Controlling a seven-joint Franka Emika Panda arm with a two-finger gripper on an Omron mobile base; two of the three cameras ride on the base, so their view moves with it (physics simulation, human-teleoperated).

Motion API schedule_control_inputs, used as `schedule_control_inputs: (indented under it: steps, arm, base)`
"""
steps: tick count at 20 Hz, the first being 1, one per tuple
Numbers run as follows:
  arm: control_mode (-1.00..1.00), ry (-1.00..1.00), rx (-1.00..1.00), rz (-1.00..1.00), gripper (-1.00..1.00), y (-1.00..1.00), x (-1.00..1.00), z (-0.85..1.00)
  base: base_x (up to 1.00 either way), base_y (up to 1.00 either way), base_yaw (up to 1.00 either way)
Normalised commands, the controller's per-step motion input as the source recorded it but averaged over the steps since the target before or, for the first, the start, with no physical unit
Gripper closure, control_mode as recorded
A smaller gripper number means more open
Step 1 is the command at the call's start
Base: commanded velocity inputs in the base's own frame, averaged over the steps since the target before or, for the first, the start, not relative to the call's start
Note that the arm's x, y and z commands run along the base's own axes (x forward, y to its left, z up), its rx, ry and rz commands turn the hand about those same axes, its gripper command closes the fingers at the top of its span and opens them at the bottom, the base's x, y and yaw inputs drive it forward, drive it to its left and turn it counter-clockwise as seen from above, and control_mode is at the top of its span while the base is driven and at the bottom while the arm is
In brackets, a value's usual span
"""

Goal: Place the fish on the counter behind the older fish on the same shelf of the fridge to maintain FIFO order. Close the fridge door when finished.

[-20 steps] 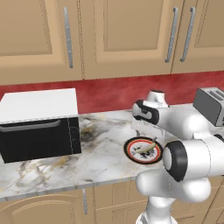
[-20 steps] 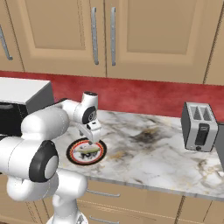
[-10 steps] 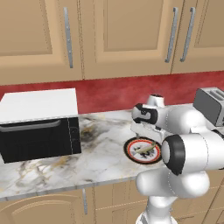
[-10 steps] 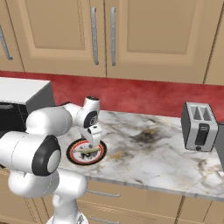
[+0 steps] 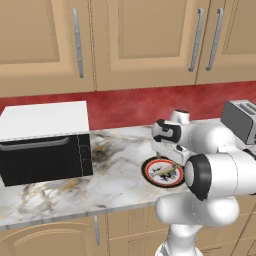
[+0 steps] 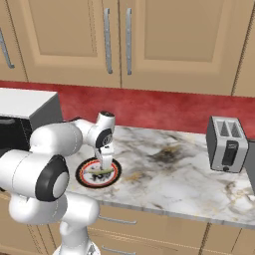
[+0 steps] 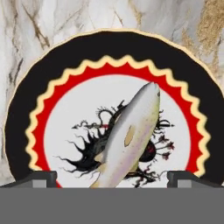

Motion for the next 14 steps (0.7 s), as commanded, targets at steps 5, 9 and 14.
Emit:
schedule_control_inputs:
  steps: [5, 9, 14]
  arm:
    - [-1.00, 0.00, 0.00, -0.13, -1.00, 0.00, -0.08, -0.03]
    - [-1.00, 0.00, 0.00, -0.07, -1.00, 0.00, -0.01, -0.22]
    - [-1.00, 0.01, 0.00, -0.02, -1.00, 0.00, 0.00, -0.32]
  base:
    - [0.00, 0.00, 0.00]
    - [0.00, 0.00, 0.00]
    - [0.00, 0.00, 0.00]
